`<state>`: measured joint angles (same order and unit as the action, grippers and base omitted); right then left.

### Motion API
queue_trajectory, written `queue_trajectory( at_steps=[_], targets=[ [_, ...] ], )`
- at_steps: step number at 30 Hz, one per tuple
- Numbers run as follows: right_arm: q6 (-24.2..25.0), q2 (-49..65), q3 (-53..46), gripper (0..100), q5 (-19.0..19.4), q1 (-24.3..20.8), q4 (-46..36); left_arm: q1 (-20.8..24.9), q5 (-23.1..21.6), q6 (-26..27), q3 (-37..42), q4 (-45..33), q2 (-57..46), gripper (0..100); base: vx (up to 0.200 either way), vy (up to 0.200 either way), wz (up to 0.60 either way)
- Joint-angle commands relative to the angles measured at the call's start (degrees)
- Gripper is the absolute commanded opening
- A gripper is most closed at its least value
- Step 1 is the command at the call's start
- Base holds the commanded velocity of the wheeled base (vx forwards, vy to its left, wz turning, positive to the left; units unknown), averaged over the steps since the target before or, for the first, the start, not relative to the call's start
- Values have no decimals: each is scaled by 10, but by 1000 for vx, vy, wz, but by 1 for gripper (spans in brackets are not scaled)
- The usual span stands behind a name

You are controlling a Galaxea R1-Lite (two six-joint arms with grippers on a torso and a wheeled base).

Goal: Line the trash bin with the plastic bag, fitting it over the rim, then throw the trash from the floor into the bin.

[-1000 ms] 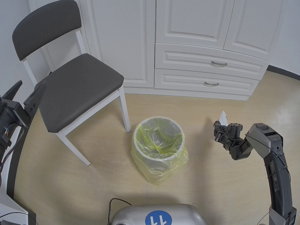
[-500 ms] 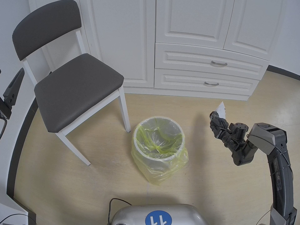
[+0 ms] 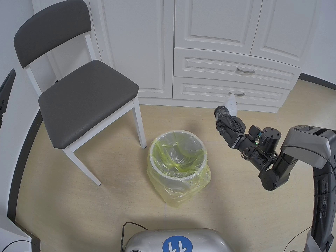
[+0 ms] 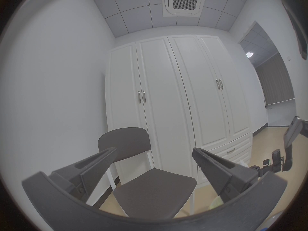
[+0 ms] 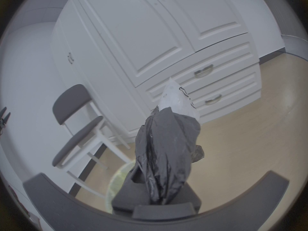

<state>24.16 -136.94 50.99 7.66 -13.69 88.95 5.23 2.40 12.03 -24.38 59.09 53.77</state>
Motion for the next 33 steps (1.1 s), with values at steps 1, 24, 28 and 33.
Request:
queue_trajectory(
  at_steps=[1,24,28,33],
  targets=[
    [1,71,-36,0,-3,-47,10,0,0,1,0,0,-10,100,0,0,0],
    [4,139,-45,0,-153,-275,-3,1,-1,1,2,-2,-3,100,0,0,0],
    [20,154,-45,0,-168,-301,-7,1,-1,1,1,-2,-3,100,0,0,0],
    [24,178,-36,0,-179,-317,-33,1,-1,1,1,-2,-3,100,0,0,0]
  ],
)
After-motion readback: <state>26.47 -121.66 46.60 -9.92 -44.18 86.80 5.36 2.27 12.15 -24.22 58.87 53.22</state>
